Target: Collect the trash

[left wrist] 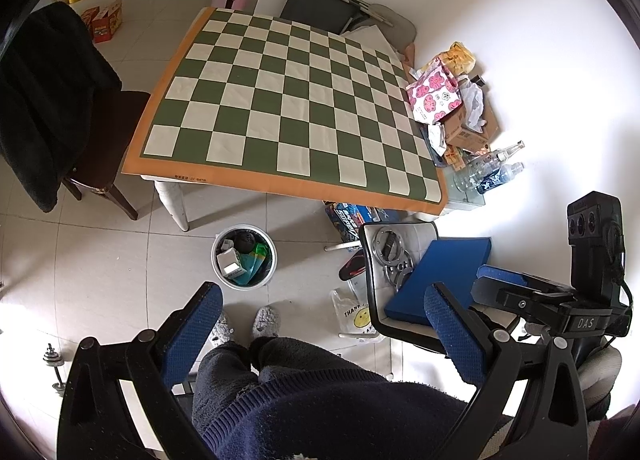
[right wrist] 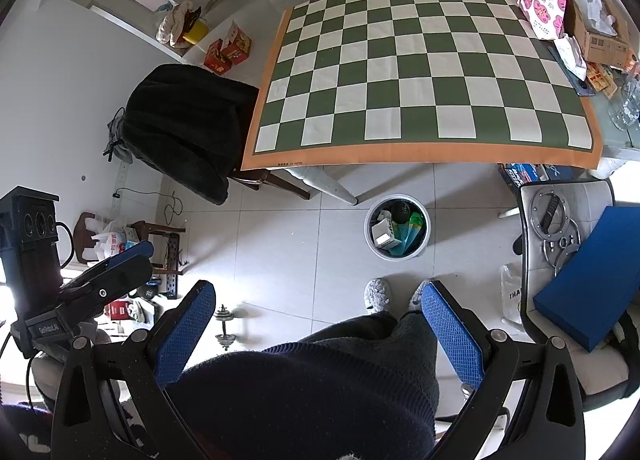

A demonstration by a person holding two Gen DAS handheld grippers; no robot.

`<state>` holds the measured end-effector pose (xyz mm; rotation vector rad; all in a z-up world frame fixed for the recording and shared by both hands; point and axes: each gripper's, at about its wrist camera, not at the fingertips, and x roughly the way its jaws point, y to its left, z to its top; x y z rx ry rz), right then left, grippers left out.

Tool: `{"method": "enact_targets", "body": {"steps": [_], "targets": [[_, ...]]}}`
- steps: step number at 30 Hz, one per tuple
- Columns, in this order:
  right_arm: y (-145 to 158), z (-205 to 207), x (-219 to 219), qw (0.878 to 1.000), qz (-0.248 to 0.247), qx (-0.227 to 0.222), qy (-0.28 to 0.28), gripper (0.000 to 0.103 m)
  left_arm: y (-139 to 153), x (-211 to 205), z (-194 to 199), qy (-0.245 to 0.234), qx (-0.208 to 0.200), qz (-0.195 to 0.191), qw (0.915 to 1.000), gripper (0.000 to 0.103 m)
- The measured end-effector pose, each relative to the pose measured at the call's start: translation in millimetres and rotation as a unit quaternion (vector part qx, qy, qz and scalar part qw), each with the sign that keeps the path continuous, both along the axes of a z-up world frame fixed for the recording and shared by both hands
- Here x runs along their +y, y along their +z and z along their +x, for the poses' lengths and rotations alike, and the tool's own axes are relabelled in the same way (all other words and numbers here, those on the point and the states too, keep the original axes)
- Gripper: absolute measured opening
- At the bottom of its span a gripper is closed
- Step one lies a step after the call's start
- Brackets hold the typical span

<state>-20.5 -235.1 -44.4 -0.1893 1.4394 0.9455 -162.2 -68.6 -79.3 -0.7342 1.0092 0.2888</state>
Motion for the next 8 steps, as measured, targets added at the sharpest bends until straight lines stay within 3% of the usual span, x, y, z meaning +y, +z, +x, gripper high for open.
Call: {"method": "enact_targets", "body": {"steps": [8], "targets": [[-0.1, 0.2, -1.2, 1.0, 0.001, 0.0, 0.0, 0.103, -0.3, -1.4, -0.3, 0.003, -0.002, -0.002, 1.0, 0.103]]}}
